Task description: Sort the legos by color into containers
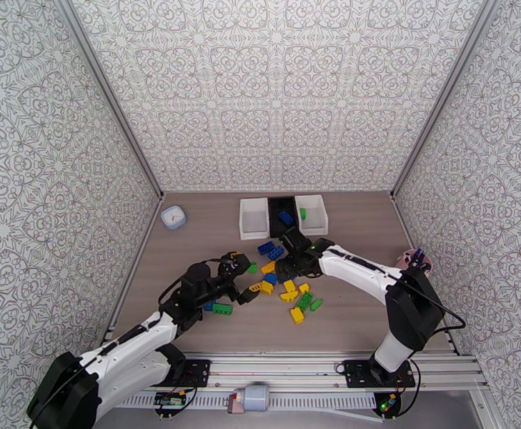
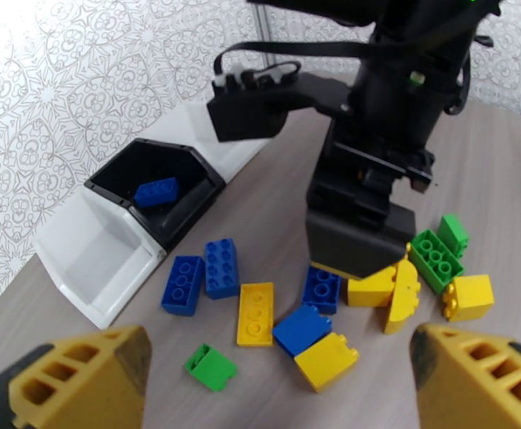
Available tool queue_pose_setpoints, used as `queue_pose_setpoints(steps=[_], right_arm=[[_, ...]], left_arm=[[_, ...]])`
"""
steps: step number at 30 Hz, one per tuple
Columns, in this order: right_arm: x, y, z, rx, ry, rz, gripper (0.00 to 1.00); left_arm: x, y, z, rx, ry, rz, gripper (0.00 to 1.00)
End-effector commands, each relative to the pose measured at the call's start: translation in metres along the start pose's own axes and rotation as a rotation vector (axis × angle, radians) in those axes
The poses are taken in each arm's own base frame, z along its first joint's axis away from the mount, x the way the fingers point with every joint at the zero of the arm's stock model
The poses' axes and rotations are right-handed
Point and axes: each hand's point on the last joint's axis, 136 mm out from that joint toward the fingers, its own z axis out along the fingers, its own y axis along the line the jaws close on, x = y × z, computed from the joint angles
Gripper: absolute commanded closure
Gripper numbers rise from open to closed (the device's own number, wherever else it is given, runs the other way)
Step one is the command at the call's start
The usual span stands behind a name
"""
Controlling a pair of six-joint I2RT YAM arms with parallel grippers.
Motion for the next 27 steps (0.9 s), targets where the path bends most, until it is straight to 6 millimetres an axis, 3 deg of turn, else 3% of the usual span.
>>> queue_pose_setpoints(steps=[1,17,27], right_arm=[[0.019,0.002,0.003,0.0,0.063,0.03,0.18],[0.033,0.014,0.038,-0.017,0.175,-0.017,0.39],[0.038,0.011,0.042,-0.007,0.184,0.0,0.57]], left_arm=[[0.014,-0.011,-0.005,0.049,0.037,0.018,0.0],[0.02,-0.019,-0.008,0.072,0.051,0.019,0.0],[0.018,-0.019,-0.01,0.054,0.049,0.044,0.0]])
